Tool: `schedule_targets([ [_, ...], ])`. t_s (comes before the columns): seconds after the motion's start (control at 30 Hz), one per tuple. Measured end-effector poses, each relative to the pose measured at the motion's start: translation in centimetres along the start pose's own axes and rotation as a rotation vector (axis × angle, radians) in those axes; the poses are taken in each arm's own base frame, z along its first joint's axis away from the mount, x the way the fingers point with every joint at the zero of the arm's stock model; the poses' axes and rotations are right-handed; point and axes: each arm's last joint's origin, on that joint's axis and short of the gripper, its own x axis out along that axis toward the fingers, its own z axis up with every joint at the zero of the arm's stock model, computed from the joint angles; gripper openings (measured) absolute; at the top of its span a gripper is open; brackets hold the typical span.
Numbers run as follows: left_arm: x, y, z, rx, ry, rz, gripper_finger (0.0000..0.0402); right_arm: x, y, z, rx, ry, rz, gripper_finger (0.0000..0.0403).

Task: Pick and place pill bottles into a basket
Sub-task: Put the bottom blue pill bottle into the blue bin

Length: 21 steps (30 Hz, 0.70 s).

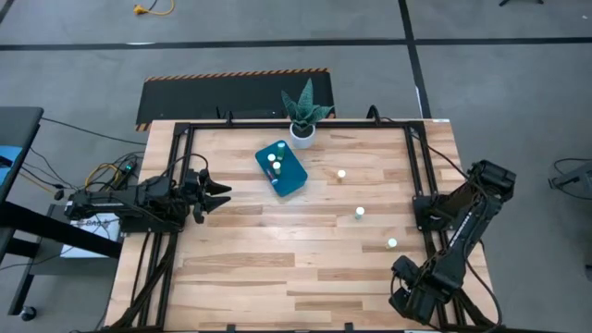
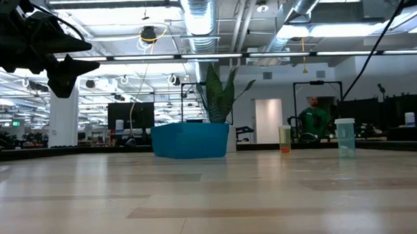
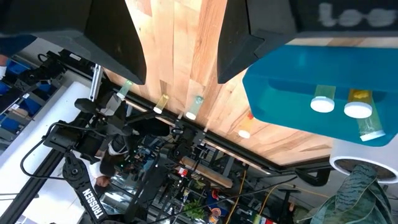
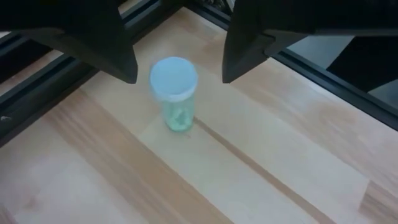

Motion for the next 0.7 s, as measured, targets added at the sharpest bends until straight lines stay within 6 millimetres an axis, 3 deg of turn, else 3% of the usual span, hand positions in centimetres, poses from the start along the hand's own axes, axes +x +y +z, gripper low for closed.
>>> schedule_targets([
  [0.37,0.00,0.00,0.00,0.000,0.000,0.000,0.0186,0.07,-0.06,-0.44,-0.007,0.004,0.007,0.0150],
  [0.53,0.00,0.00,0.00,0.000,0.000,0.000,0.0186,0.12,-0.02,-0.86,-0.014,0.010,0.022,0.0152],
  [0.7,0.00,0.00,0.00,0.000,0.000,0.000,0.0186,0.13,-0.10,-0.90,-0.009,0.006,0.017,0.0186],
])
